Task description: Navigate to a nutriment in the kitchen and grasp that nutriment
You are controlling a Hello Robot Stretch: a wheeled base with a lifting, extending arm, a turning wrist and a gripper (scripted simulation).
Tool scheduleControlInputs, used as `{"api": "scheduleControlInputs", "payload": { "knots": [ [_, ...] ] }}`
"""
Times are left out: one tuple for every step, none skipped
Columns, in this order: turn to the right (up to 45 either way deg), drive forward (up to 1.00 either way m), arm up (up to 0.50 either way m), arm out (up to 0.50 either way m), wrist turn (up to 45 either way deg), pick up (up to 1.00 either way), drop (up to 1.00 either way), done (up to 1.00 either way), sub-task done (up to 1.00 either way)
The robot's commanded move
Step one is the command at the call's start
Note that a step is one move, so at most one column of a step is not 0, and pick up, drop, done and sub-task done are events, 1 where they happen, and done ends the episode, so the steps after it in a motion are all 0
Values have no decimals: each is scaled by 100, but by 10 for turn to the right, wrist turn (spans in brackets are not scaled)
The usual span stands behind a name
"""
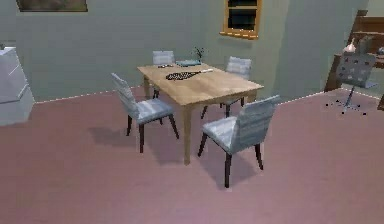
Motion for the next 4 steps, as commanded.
{"api": "scheduleControlInputs", "payload": {
  "knots": [
    [0, 30, 0, 0, 0, 0, 0, 0, 0],
    [450, 0, 0, 0, 0, 0, 0, 0, 0],
    [150, 0, 0, 0, 0, 0, 0, 0, 0],
    [0, 100, 0, 0, 0, 0, 0, 0, 0]
  ]
}}
